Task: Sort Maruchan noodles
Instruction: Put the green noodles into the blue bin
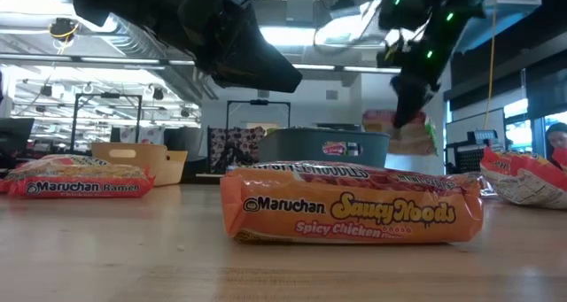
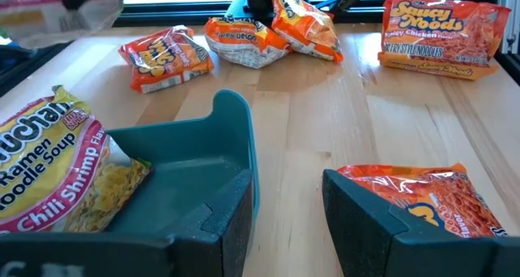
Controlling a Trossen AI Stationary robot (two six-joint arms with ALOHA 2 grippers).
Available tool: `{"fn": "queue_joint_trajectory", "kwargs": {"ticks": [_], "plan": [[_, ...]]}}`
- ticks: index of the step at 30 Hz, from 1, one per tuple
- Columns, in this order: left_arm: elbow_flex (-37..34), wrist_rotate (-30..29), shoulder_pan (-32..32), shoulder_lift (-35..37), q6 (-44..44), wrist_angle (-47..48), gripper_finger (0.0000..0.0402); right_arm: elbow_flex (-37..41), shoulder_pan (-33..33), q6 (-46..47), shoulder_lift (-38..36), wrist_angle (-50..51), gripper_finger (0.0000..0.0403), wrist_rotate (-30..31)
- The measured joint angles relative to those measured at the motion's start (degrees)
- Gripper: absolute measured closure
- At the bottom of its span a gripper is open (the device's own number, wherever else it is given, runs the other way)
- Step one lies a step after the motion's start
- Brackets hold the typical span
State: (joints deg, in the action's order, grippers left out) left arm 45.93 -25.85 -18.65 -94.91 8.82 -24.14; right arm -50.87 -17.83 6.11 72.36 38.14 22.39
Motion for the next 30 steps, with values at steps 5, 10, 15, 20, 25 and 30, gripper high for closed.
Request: {"fn": "queue_joint_trajectory", "kwargs": {"ticks": [5, 10, 15, 20, 25, 30], "plan": [[0.0, 0.01, -0.02, 0.0, 0.0, -0.65, 0.0259, 0.0, 7.21, 1.25, -5.15, -0.27, 0.0271, 0.78], [0.01, -0.5, -0.02, 0.0, -0.04, -1.39, 0.0259, -0.02, 15.91, 1.74, -7.14, -1.1, 0.0271, 6.02], [0.02, -1.94, -0.02, 0.0, -0.44, -4.48, 0.0259, -0.02, 22.84, 2.98, -6.82, -1.05, 0.0271, 12.46], [0.04, -1.94, -0.02, 0.0, -0.45, -5.51, 0.0259, -0.02, 25.12, 4.06, -6.8, -0.17, 0.027, 12.5], [0.04, -1.98, -0.02, 0.0, -0.39, -5.57, 0.0259, -0.02, 24.46, 5.66, -6.8, 2.43, 0.027, 8.49], [0.04, -2.26, -0.02, 0.0, 0.47, -5.54, 0.0259, 0.06, 21.26, 5.93, -6.8, 2.16, 0.027, 4.47]]}}
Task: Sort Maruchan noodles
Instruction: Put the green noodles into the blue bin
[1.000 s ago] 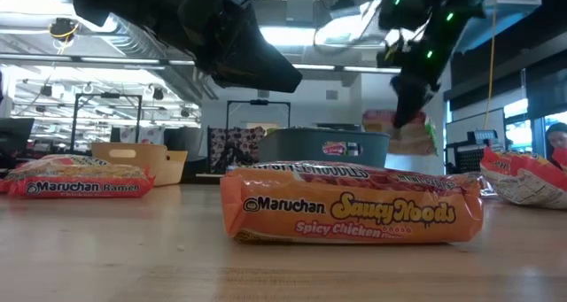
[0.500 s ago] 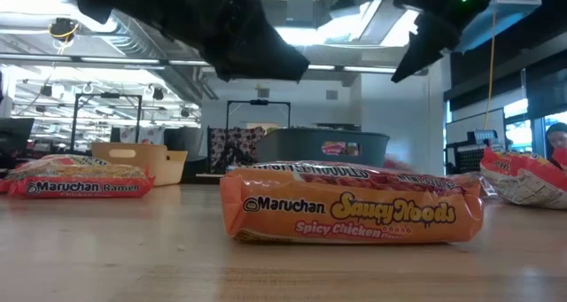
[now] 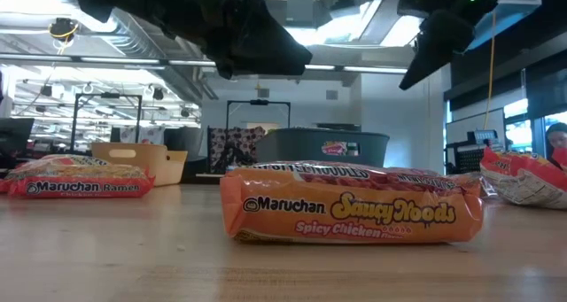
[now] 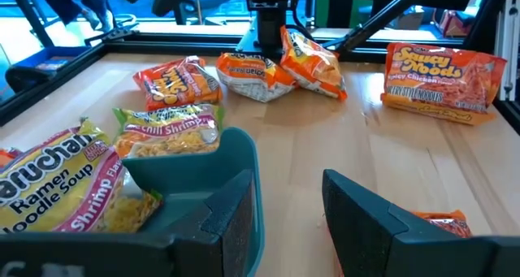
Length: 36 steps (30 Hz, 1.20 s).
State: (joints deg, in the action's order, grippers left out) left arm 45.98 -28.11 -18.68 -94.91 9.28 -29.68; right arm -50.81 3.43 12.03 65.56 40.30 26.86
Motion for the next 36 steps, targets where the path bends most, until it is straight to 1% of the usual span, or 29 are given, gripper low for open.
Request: {"fn": "queue_joint_trajectory", "kwargs": {"ticks": [2, 4, 6, 8, 11, 13, 14, 18, 23, 25, 32, 36], "plan": [[0.0, 0.0, 0.0, 0.0, 0.73, 0.24, 0.0259, 1.79, -2.46, -0.33, -0.18, -2.54, 0.027, -2.17], [0.0, -0.01, -0.07, 0.0, 0.98, 0.47, 0.0259, 4.97, -6.28, -0.48, -0.73, -4.67, 0.027, -6.31], [0.0, -0.01, -0.29, 0.0, 1.06, 0.47, 0.0259, 8.7, -10.85, -0.51, -1.46, -9.21, 0.027, -12.57], [0.0, 0.01, -0.47, 0.0, 1.06, 0.47, 0.0259, 12.63, -15.41, -0.4, -2.11, -14.11, 0.0269, -20.39], [0.0, 0.07, -0.52, 0.0, 1.13, 0.47, 0.0259, 16.66, -21.62, 1.89, -1.97, -19.65, 0.0269, -30.98], [0.0, 0.04, -0.5, 0.0, 1.15, 0.47, 0.0259, 18.19, -24.59, 3.58, -1.51, -20.62, 0.0269, -34.98], [0.0, 0.04, -0.49, 0.0, 1.13, 0.47, 0.0259, 18.7, -25.62, 4.13, -1.21, -20.39, 0.0269, -35.97], [0.0, 0.04, -0.46, 0.0, 1.12, 0.47, 0.0259, 19.78, -27.62, 5.37, -0.94, -18.56, 0.0269, -37.35], [0.0, 0.06, -0.39, 0.0, 1.11, 0.47, 0.0259, 20.86, -27.46, 5.55, -0.57, -17.73, 0.0269, -42.33], [0.0, 0.05, -0.35, 0.0, 1.11, 0.47, 0.0259, 21.61, -27.45, 5.53, 0.55, -17.92, 0.0269, -42.39], [0.0, 0.06, -0.35, 0.0, 1.11, 0.47, 0.0259, 22.39, -27.48, 4.2, 3.46, -17.75, 0.0269, -35.04], [0.0, 0.04, -0.33, 0.0, 1.09, 0.44, 0.0259, 20.86, -28.73, 1.47, 3.67, -16.33, 0.0269, -28.43]]}}
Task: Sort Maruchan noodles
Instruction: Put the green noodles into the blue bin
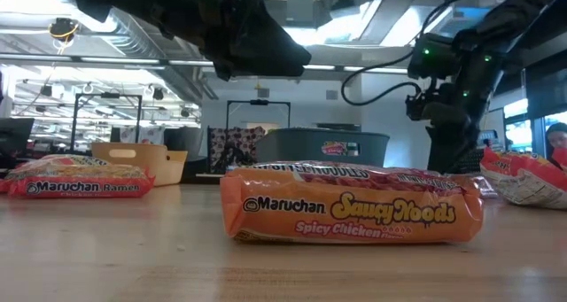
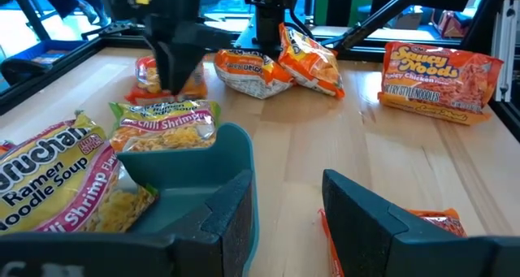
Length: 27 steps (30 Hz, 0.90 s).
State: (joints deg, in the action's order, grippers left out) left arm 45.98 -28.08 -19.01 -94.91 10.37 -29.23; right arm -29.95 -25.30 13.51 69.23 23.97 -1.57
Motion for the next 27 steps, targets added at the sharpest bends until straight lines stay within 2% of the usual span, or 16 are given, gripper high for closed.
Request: {"fn": "queue_joint_trajectory", "kwargs": {"ticks": [2, 6, 11, 16, 22, 27], "plan": [[0.0, -0.02, 0.02, 0.0, 0.0, 0.02, 0.0259, -0.98, -1.71, -1.67, 0.0, 1.13, 0.0269, 1.84], [0.0, -0.04, 0.02, 0.0, 0.0, 0.02, 0.0259, -3.22, -6.99, -3.65, 0.0, 3.72, 0.0252, 1.4], [0.0, -0.07, 0.02, 0.0, 0.0, 0.02, 0.0259, -3.62, -11.99, -1.94, 0.0, 4.59, 0.0195, -6.59], [0.0, -0.1, 0.09, 0.0, -0.02, 0.02, 0.0259, -3.62, -10.18, -0.25, 0.09, 1.82, 0.0144, -17.83], [-0.01, -0.15, 0.11, 0.0, -0.28, 0.02, 0.0259, -3.62, -7.33, 3.83, 2.49, -1.55, 0.0103, -18.98], [-0.02, -0.15, 0.13, 0.0, -0.35, 0.04, 0.0259, -3.62, -6.93, 4.12, 7.28, -2.91, 0.0089, -19.73]]}}
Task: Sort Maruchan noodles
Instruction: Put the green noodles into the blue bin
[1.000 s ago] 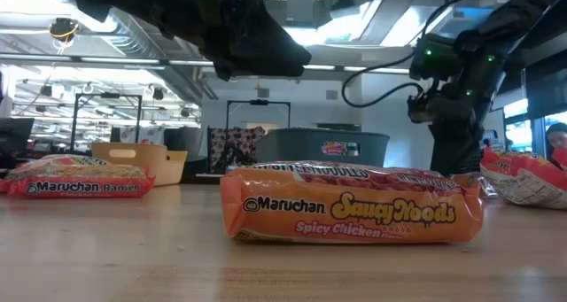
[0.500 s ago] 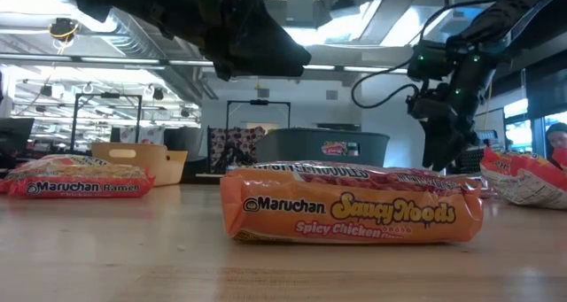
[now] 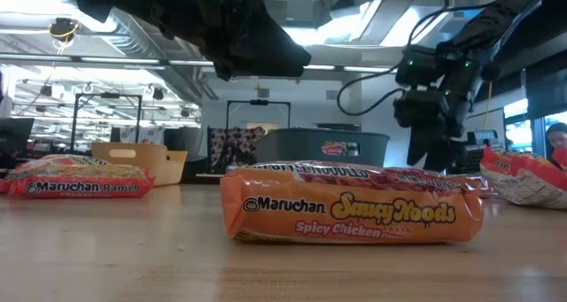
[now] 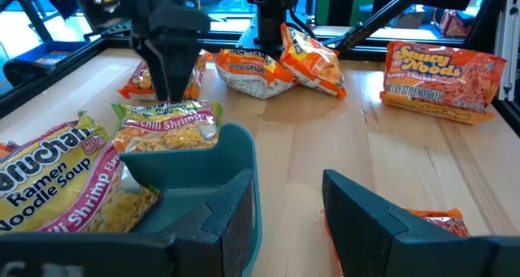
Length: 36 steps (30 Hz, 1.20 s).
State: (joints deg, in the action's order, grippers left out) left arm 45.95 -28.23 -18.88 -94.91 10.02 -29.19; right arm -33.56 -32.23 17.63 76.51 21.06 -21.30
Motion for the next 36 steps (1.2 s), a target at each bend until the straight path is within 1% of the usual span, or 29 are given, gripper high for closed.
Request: {"fn": "queue_joint_trajectory", "kwargs": {"ticks": [4, 5, 12, 26, 30, 36], "plan": [[0.0, 0.0, 0.0, 0.0, -0.04, 0.02, 0.0259, 0.0, -0.04, -0.24, 3.9, -5.07, 0.0088, -6.79], [0.0, 0.0, 0.0, 0.0, -0.04, 0.06, 0.0259, -0.06, -0.04, -0.14, 4.81, -6.29, 0.0088, -7.35], [0.0, 0.0, 0.0, 0.0, -0.1, 0.13, 0.0259, -0.31, -0.02, 0.17, 10.39, -8.19, 0.0088, -7.17], [0.0, 0.01, -0.01, 0.0, -0.11, 0.09, 0.0259, -0.13, 0.44, -0.31, 11.06, -15.09, 0.0091, -11.15], [0.0, 0.02, 0.0, 0.0, -0.11, 0.09, 0.0259, -0.08, 0.44, -0.35, 11.11, -16.29, 0.0117, -11.49], [0.0, 0.01, -0.01, 0.0, -0.11, 0.08, 0.0259, -0.04, 0.47, -0.86, 11.13, -17.38, 0.0198, -9.94]]}}
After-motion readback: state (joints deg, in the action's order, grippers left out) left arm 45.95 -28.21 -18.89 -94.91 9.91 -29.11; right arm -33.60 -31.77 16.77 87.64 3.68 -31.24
